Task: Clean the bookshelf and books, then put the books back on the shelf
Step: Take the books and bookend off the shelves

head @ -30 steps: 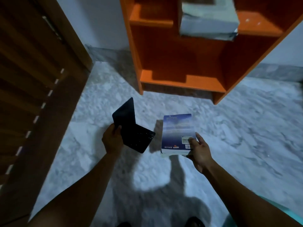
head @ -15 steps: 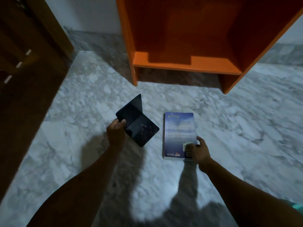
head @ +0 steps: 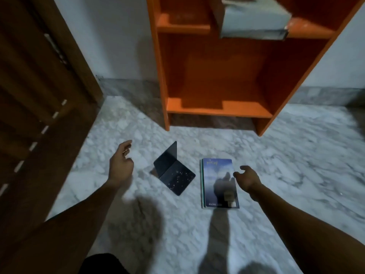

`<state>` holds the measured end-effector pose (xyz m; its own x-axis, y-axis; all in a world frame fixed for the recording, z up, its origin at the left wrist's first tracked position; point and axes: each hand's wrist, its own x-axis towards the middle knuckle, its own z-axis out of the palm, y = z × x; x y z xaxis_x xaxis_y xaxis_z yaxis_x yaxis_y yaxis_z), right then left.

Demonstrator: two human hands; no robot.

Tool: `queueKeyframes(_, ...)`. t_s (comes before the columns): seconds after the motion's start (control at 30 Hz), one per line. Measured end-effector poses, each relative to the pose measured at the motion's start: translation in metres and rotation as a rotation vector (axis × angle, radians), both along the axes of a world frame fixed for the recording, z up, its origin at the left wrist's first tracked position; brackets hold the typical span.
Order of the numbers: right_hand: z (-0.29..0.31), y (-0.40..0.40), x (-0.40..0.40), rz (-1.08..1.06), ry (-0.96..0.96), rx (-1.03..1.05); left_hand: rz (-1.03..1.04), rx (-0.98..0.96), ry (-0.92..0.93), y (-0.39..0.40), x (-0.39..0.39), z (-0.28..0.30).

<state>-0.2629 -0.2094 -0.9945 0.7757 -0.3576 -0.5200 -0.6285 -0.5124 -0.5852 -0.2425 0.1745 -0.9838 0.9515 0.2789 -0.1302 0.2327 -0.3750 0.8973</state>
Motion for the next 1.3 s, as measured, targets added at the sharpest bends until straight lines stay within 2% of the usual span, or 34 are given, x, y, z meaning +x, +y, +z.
queueKeyframes(0.2,0.159,0.000,0.041,-0.012,-0.401,0.007,-0.021,-0.006,-0.215,-0.021,0.070,0.127)
queueKeyframes(0.33,0.278,-0.011,0.068,-0.092,-0.677,0.010,-0.094,-0.189,-0.214,-0.070,0.113,0.227)
queueKeyframes(0.43,0.367,-0.027,0.085,-0.160,-0.848,0.040,-0.197,-0.261,-0.205,-0.096,0.146,0.282)
queueKeyframes(0.57,0.471,-0.033,0.098,-0.209,-1.017,0.260,-0.262,-0.248,-0.208,-0.136,0.165,0.342)
queueKeyframes(0.67,0.523,-0.035,0.119,-0.221,-0.993,0.417,-0.281,-0.252,-0.113,-0.168,0.173,0.356)
queueKeyframes(0.8,0.568,-0.036,0.148,-0.253,-0.931,0.607,-0.295,-0.231,0.023,-0.206,0.189,0.344)
queueKeyframes(1.0,0.581,-0.021,0.180,-0.172,-0.768,0.626,-0.310,-0.180,0.171,-0.250,0.208,0.321)
queueKeyframes(1.13,0.578,-0.015,0.196,-0.162,-0.824,0.693,-0.199,-0.326,0.057,-0.262,0.215,0.307)
queueKeyframes(1.3,0.565,-0.013,0.187,-0.101,-0.813,0.956,-0.252,-0.423,0.157,-0.251,0.216,0.301)
